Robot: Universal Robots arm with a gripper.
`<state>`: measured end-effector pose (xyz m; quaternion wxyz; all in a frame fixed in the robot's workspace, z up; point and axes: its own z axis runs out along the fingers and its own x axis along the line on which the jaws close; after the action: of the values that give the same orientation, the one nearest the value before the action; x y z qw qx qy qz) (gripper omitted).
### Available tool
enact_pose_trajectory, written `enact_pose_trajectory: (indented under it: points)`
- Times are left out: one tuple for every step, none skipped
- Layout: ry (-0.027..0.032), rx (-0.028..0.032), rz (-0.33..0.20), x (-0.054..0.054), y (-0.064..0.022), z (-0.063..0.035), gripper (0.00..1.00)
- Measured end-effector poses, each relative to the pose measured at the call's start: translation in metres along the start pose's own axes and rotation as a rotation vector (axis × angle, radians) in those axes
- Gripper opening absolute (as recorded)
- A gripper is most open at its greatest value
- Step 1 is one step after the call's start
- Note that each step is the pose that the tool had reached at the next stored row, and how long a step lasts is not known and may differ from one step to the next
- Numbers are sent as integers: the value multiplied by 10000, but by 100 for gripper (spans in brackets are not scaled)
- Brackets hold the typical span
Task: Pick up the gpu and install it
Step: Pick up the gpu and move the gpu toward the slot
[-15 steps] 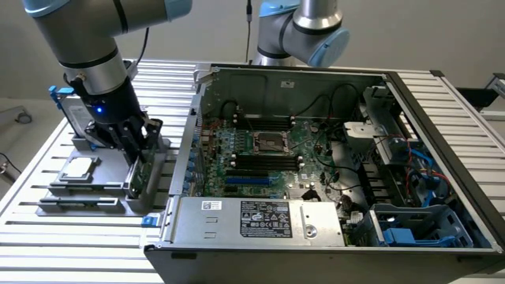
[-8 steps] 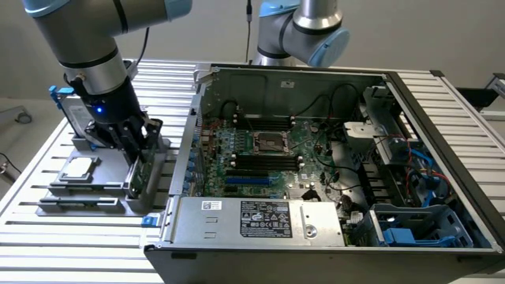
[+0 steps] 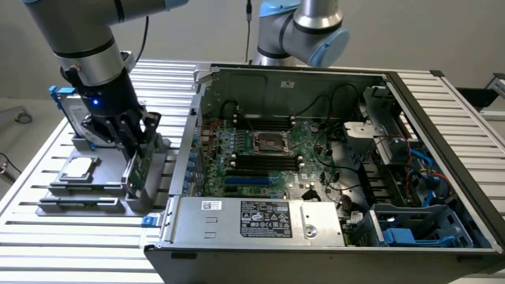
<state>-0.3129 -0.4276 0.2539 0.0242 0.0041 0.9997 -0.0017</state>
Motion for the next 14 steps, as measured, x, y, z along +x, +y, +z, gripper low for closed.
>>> enact_pose_trajectory:
  points:
    - [1, -18, 1, -1, 0, -28, 26]
    - [1, -36, 2, -3, 0, -56, 26]
    - [2, -51, 3, -4, 0, -88, 26]
    - [2, -64, 3, -6, 0, -121, 26]
    - [5, -77, 4, -7, -1, -154, 26]
    - [3, -91, 5, -9, 0, -187, 26]
    - [5, -102, 5, -11, 0, -227, 26]
    - [4, -109, 6, -13, -1, -267, 26]
    - [4, -115, 6, -15, -1, -310, 26]
    - [6, -117, 6, -17, -1, -356, 26]
    - [5, -120, 6, -20, -1, -402, 26]
    - [5, -120, 7, -22, -1, -447, 26]
    - [7, -120, 7, -24, -2, -492, 26]
    - [5, -122, 6, -26, -2, -536, 26]
